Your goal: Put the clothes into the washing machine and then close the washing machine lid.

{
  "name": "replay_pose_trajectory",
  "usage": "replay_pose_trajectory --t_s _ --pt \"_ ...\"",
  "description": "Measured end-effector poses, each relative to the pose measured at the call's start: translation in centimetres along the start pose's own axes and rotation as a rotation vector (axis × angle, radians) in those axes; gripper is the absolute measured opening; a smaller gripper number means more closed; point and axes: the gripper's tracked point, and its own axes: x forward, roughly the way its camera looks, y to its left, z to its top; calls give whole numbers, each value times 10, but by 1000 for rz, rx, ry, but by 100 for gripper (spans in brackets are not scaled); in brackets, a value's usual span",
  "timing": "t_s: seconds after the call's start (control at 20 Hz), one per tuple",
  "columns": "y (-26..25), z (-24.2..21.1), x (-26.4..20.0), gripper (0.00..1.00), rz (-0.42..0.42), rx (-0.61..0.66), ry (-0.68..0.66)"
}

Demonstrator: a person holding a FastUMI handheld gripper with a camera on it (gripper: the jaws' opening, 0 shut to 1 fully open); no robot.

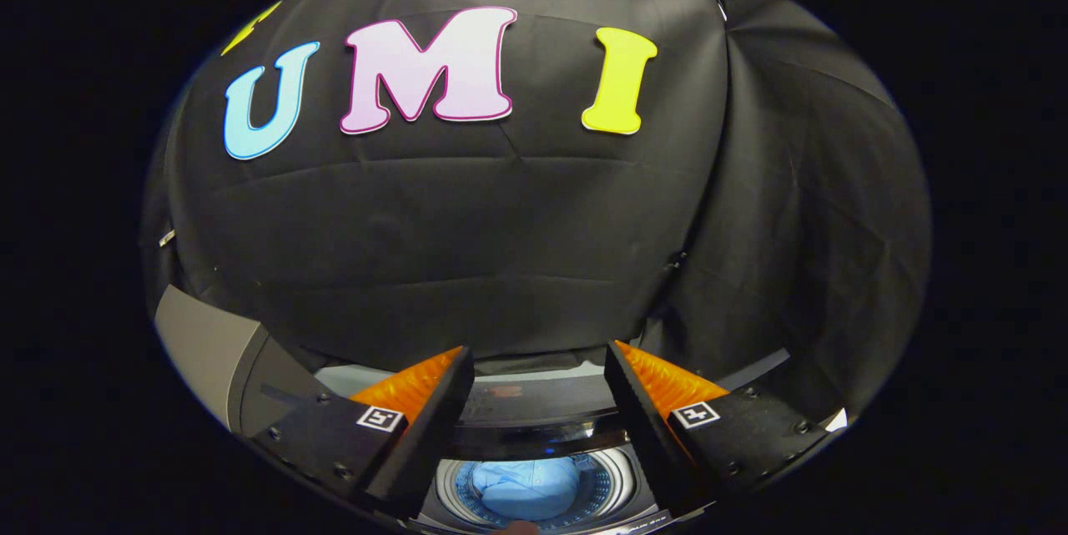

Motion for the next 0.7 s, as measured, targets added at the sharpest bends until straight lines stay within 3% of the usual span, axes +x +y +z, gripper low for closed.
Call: replay_pose_trajectory --t_s 0.15,0.35,0.5,0.7 --pt "-2 -7 -6 100 1 2 -12" --pt "-14 -62 -41 98 -45 69 50" --pt "-29 -76 -60 100 -66 111 -33" --pt "-34 -81 -68 100 -105 53 -56"
